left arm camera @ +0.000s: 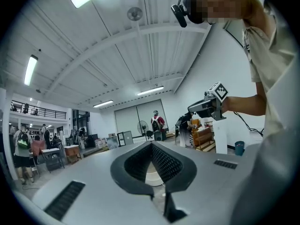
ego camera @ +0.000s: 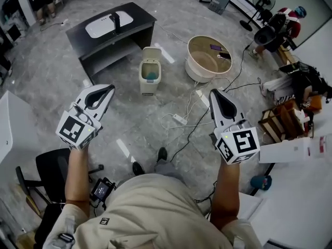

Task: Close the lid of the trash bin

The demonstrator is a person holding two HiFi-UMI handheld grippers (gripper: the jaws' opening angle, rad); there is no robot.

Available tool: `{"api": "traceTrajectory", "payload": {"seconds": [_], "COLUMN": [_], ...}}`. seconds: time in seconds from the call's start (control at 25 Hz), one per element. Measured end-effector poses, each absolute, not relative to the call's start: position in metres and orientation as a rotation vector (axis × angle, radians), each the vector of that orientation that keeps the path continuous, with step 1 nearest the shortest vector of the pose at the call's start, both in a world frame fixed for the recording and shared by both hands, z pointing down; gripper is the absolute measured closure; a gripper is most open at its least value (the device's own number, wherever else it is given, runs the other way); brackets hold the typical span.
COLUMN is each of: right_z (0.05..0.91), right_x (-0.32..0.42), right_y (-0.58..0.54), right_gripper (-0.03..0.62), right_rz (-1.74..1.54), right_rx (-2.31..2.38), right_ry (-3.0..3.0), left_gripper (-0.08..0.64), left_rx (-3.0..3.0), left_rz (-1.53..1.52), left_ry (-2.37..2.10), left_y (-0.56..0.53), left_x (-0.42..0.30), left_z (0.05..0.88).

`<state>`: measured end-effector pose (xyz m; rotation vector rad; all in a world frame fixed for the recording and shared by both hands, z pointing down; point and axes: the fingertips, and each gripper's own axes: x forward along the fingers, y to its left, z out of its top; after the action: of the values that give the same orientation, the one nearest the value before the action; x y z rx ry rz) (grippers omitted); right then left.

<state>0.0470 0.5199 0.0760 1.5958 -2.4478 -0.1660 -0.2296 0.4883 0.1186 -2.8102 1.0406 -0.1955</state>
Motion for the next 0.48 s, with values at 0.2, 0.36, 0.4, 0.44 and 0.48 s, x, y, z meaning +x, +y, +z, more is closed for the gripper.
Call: {"api": "traceTrajectory", "payload": {"seconds": [0.2, 0.36, 0.4, 0.44, 0.48], "right_z": [0.072, 0.079, 0.082, 0.085, 0.088], "right_x": [0.033, 0.035, 0.037, 0.039, 0.04], "right_y": [0.514, 0.5, 0.495, 0.488, 0.479], "right_gripper": [0.566, 0.566, 0.566, 0.566, 0.566], "right_rz": [-0.176, -0.148, -0.139, -0.129, -0.12], "right_rx": [1.589, 1.59, 1.594, 1.598, 1.599], "right_ry": [-2.437, -2.435, -2.439, -2.442, -2.446], "left_gripper": [0.545, 0.545, 0.545, 0.545, 0.545], "left_rx": [-2.804, -2.817, -2.818, -2.817, -2.814], "left_rz": [-0.165, -0.199, -0.217, -0.228, -0.231], "left_ry": [1.044, 1.065, 1.072, 1.078, 1.085], "left_y": [0.479, 0.47, 0.465, 0.46, 0.453], "left_x": [-0.242, -0.248, -0.249, -0.249, -0.25], "left_z": [0.121, 0.132, 0.135, 0.137, 0.138]}}
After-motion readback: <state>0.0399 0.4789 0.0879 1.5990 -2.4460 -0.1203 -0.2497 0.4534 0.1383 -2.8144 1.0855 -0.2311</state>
